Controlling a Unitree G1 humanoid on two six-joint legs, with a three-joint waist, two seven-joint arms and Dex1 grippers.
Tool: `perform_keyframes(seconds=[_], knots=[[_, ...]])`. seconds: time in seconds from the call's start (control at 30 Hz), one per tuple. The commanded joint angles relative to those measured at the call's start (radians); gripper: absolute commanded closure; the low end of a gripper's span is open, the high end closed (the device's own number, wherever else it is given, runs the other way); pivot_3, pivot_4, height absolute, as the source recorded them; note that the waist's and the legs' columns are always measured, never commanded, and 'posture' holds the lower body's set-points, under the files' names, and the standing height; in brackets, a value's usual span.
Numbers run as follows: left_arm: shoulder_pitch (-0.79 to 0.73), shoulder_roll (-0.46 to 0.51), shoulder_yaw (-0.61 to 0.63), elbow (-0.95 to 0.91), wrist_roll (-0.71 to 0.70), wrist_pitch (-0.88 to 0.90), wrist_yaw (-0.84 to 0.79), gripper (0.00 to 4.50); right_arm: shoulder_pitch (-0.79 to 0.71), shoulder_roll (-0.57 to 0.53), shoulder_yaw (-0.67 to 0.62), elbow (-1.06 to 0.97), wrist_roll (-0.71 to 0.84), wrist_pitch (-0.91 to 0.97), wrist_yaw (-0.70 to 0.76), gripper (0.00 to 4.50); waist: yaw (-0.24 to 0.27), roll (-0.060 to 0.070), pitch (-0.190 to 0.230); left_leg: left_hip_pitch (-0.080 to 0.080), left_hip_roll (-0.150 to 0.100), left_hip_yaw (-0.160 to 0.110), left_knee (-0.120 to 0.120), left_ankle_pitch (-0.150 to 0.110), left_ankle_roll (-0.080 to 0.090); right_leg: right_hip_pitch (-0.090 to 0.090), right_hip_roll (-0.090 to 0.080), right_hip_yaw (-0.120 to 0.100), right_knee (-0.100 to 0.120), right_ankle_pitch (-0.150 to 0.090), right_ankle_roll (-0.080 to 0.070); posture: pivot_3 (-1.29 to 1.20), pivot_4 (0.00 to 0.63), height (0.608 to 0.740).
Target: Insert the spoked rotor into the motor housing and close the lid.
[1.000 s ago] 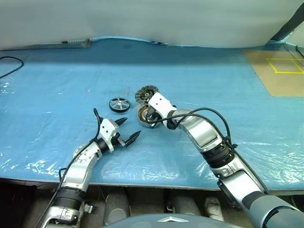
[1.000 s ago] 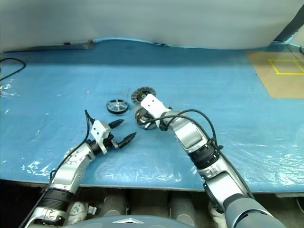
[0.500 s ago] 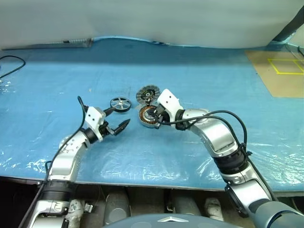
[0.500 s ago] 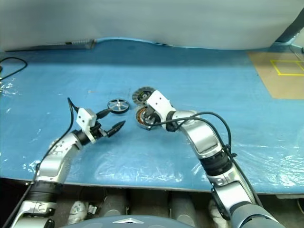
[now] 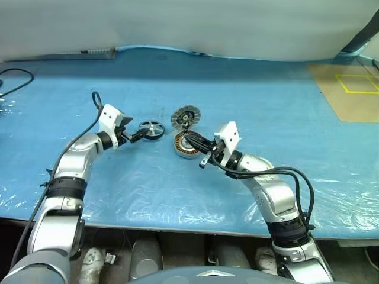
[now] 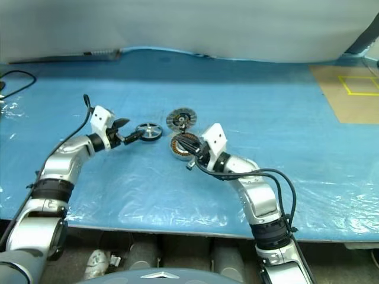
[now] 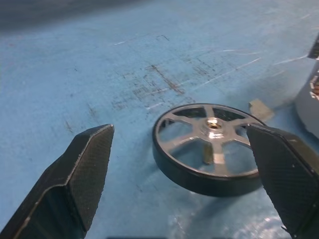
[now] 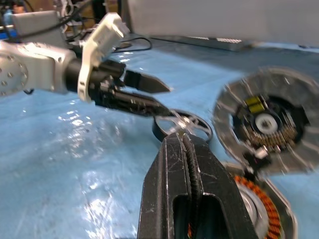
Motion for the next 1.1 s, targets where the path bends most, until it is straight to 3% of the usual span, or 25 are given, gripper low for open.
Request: perform_keyframes(seconds=[0.03, 0.23, 0.33, 0.43, 1.1], knots=[[-0.084, -0.005, -0.009, 0.092, 0.037, -0.059, -0.018, 0.00, 0.032, -0.009, -0.005, 0.013, -0.011, -0.082, -0.002, 4.47, 0.003, 0.000, 0.000, 0.000, 0.000, 0.000, 0.000, 0.000, 0.000, 0.000, 0.000, 0.000, 0.000, 0.000, 0.000, 0.00, 0.150, 0.740], [-0.182, -0.021, -0.046, 0.214, 0.090, -0.080, -0.076, 0.00, 0.059, -0.008, -0.008, 0.051, -0.013, -0.125, -0.014, 4.47, 0.007, 0.000, 0.000, 0.000, 0.000, 0.000, 0.000, 0.000, 0.000, 0.000, 0.000, 0.000, 0.000, 0.000, 0.000, 0.00, 0.150, 0.740], [-0.203, -0.028, -0.055, 0.237, 0.101, -0.080, -0.104, 0.58, 0.072, -0.016, -0.007, 0.074, -0.019, -0.147, -0.014, 4.50, 0.009, 0.000, 0.000, -0.001, 0.000, 0.000, 0.000, 0.000, 0.000, 0.000, 0.000, 0.000, -0.001, 0.000, 0.000, 0.00, 0.150, 0.740], [-0.202, -0.035, -0.070, 0.237, 0.120, -0.080, -0.121, 1.56, 0.076, -0.017, -0.004, 0.081, -0.021, -0.155, -0.018, 4.50, 0.008, 0.000, 0.000, -0.001, 0.000, 0.000, -0.001, 0.000, 0.000, 0.000, 0.000, -0.001, -0.002, 0.000, 0.000, 0.00, 0.150, 0.740], [-0.210, -0.057, -0.125, 0.216, 0.215, -0.012, -0.099, 1.56, 0.114, -0.026, -0.025, 0.095, -0.014, -0.202, -0.023, 4.50, 0.009, -0.001, 0.000, -0.001, 0.000, -0.001, -0.003, 0.000, 0.000, 0.000, 0.000, -0.002, -0.005, 0.000, 0.000, 0.00, 0.150, 0.740]])
